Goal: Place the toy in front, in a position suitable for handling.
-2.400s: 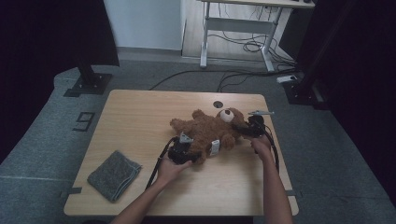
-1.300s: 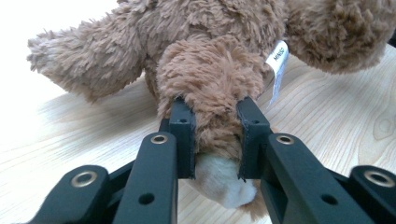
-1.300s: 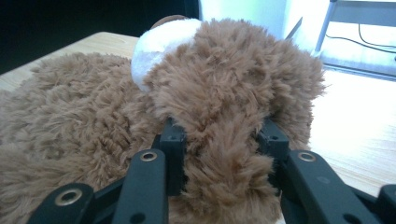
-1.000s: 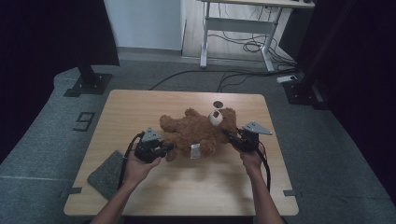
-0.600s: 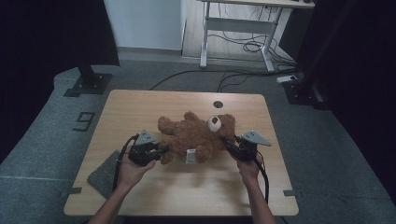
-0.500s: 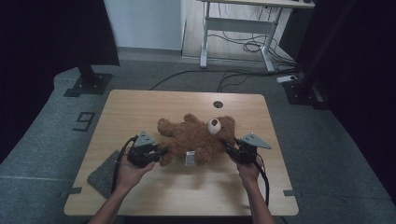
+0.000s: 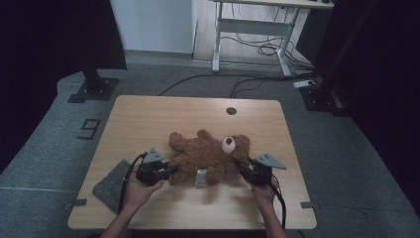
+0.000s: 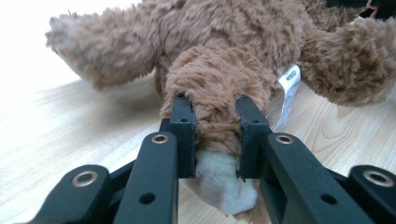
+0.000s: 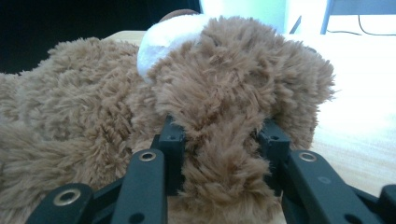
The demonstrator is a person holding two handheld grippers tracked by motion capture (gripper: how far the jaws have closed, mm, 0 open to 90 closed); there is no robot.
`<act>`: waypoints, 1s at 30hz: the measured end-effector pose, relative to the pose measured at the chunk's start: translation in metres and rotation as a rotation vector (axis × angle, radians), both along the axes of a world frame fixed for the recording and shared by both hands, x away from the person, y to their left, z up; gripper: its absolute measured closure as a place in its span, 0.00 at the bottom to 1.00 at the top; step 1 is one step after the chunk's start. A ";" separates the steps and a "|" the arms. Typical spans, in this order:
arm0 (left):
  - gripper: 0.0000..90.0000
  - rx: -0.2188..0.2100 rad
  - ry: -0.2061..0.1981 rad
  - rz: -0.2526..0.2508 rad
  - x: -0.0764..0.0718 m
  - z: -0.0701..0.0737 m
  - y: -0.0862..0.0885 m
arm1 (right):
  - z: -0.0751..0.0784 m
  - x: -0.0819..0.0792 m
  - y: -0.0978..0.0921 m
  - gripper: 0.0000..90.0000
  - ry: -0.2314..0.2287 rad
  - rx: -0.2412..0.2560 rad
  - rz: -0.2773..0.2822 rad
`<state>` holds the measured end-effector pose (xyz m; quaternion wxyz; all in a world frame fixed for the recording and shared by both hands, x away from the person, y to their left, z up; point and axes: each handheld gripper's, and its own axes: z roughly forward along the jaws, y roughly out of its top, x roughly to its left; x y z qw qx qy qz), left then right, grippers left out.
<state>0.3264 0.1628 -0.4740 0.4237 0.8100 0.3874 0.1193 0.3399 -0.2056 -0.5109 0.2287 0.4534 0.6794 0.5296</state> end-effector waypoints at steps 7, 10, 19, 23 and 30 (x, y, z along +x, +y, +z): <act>0.80 -0.021 0.021 -0.005 0.001 -0.009 -0.002 | -0.010 0.003 -0.006 0.63 0.031 -0.002 -0.011; 0.80 -0.027 0.029 -0.002 0.002 -0.013 -0.002 | -0.013 0.005 -0.006 0.62 0.036 -0.003 -0.015; 0.78 -0.040 0.057 0.021 0.013 -0.022 -0.002 | -0.022 0.012 -0.003 0.59 0.027 0.017 -0.036; 0.61 -0.033 0.111 -0.025 0.015 -0.025 -0.005 | -0.021 0.011 -0.004 0.46 0.034 0.015 -0.046; 0.32 -0.019 0.002 -0.017 0.001 -0.017 -0.004 | -0.014 0.005 -0.007 0.26 -0.009 0.018 -0.080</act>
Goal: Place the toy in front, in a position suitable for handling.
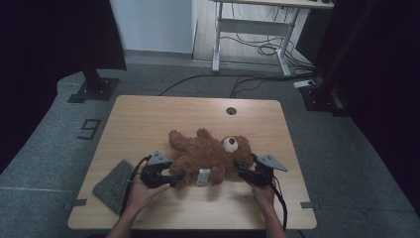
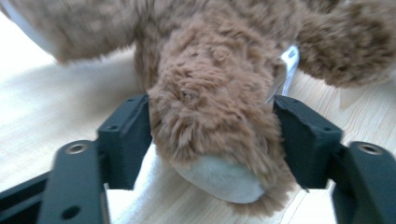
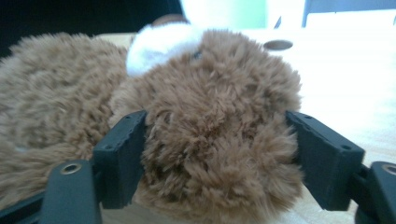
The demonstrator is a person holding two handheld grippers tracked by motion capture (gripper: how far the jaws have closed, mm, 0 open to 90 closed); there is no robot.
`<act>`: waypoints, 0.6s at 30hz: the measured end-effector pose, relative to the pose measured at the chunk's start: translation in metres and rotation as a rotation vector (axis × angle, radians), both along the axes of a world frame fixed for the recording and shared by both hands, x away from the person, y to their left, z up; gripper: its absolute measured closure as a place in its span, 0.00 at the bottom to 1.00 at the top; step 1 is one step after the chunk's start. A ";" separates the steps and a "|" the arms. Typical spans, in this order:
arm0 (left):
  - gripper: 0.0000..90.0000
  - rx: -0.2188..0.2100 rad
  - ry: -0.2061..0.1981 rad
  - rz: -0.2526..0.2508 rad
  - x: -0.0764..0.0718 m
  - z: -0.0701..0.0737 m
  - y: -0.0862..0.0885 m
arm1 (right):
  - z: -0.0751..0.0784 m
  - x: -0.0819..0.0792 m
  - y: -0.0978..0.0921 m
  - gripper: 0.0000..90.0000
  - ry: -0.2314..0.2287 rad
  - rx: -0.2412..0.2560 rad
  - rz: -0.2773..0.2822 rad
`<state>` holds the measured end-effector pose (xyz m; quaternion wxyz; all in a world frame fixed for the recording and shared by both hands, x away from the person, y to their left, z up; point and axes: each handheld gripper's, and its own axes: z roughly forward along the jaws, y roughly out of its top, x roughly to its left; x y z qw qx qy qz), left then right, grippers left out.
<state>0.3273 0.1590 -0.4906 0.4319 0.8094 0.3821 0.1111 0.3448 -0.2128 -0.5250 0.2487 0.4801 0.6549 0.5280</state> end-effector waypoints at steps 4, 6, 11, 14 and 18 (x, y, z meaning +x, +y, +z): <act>0.27 -0.008 -0.041 0.017 -0.007 0.007 0.010 | 0.007 -0.005 -0.002 0.23 -0.036 0.007 0.013; 0.25 -0.028 -0.054 0.023 -0.012 0.010 0.017 | 0.010 -0.008 -0.005 0.22 -0.048 0.006 0.020; 0.22 -0.025 -0.053 0.037 -0.026 0.016 0.035 | 0.011 -0.010 -0.009 0.22 -0.048 0.016 0.037; 0.21 -0.022 -0.063 0.059 -0.030 0.021 0.047 | 0.008 -0.010 -0.010 0.22 -0.046 0.001 0.036; 0.20 -0.032 -0.079 0.090 -0.034 0.025 0.061 | 0.005 -0.011 -0.011 0.22 -0.029 -0.002 0.038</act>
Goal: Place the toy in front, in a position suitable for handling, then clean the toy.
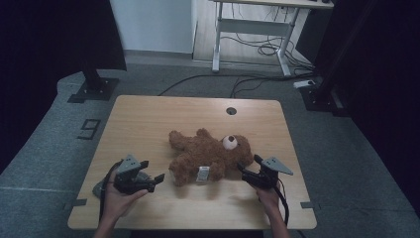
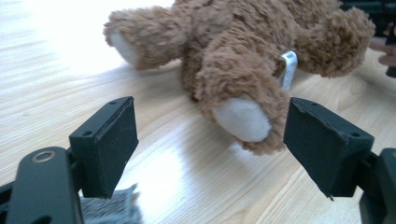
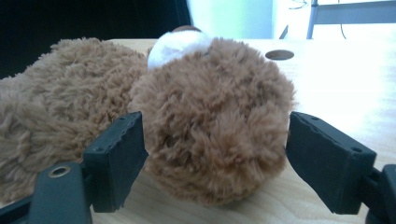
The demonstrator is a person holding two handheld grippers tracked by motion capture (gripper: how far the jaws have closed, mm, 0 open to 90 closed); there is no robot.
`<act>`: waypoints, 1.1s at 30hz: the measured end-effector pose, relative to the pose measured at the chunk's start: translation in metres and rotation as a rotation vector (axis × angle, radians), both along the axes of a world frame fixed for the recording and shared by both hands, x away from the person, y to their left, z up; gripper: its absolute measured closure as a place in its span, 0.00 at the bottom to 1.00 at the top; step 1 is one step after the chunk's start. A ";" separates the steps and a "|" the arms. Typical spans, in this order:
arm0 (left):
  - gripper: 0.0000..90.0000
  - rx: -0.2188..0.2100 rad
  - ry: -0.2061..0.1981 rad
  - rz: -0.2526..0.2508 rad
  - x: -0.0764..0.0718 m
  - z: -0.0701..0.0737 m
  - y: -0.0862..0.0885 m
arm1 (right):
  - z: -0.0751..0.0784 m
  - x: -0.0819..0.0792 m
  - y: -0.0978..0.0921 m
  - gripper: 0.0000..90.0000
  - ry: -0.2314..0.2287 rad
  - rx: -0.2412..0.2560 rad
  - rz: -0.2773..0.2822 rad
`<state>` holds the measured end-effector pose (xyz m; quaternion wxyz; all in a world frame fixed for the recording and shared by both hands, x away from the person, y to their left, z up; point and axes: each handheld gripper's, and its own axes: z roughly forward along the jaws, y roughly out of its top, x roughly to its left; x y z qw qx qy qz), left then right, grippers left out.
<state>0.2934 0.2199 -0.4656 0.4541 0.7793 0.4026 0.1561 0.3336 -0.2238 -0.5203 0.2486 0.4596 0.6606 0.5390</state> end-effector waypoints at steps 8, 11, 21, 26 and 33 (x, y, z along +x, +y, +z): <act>0.20 0.023 0.009 0.047 -0.001 -0.004 0.020 | -0.008 -0.001 0.002 0.22 0.029 -0.032 -0.001; 0.20 0.035 0.007 0.054 -0.002 -0.005 0.023 | -0.010 -0.002 0.002 0.22 0.033 -0.038 0.000; 0.20 0.062 0.029 0.112 -0.009 -0.012 0.038 | -0.010 -0.005 -0.001 0.23 0.024 -0.037 -0.003; 0.19 0.080 0.050 0.143 -0.010 -0.019 0.048 | -0.008 -0.006 -0.005 0.23 0.018 -0.028 -0.012; 0.16 0.118 0.067 0.195 -0.008 -0.032 0.056 | -0.008 -0.007 -0.007 0.23 0.018 -0.024 -0.022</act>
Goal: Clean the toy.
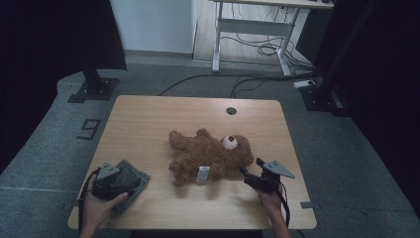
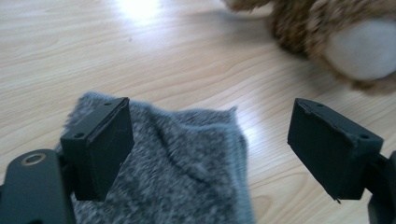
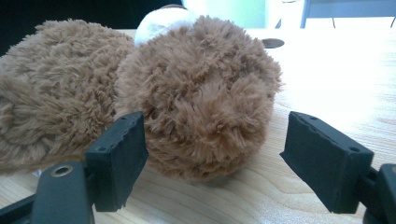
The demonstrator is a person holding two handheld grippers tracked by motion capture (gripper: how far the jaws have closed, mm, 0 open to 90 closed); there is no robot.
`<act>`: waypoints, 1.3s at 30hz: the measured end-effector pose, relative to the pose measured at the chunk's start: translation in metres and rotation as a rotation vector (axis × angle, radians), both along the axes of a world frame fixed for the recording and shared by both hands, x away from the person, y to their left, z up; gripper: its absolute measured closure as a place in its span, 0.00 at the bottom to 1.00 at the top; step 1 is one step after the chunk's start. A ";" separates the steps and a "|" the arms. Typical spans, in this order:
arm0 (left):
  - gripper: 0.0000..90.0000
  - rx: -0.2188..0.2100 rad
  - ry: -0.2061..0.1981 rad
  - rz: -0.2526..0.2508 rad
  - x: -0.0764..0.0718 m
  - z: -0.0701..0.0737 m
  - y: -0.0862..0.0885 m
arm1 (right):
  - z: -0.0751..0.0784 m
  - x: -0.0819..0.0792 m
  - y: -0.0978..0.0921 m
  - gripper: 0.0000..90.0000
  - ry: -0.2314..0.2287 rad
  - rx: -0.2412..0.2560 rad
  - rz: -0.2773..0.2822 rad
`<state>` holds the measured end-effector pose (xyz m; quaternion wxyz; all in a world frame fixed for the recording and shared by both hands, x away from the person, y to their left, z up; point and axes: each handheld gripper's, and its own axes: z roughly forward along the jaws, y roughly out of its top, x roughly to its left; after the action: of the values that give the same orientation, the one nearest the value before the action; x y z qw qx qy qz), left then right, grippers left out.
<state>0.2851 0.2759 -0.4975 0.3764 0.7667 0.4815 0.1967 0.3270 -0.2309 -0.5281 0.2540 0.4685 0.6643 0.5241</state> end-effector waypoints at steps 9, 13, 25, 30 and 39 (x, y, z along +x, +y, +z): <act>0.16 0.081 0.067 0.018 0.010 -0.021 0.002 | 0.001 -0.001 -0.002 0.24 -0.018 0.007 -0.002; 0.16 0.110 0.098 0.025 0.012 -0.027 0.003 | 0.002 -0.001 -0.003 0.24 -0.022 0.010 -0.006; 0.12 0.136 0.147 0.025 0.018 -0.041 0.000 | 0.002 -0.004 -0.001 0.28 -0.055 0.000 -0.025; 0.12 0.111 0.140 0.021 0.018 -0.039 0.002 | 0.001 -0.003 0.000 0.28 -0.050 -0.008 -0.023; 0.07 0.104 0.156 -0.019 0.018 -0.039 -0.006 | 0.000 -0.002 -0.001 0.28 -0.042 -0.010 -0.026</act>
<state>0.3028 0.2703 -0.5364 0.2994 0.8027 0.4912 0.1575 0.3248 -0.2316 -0.5285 0.2772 0.4648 0.6551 0.5272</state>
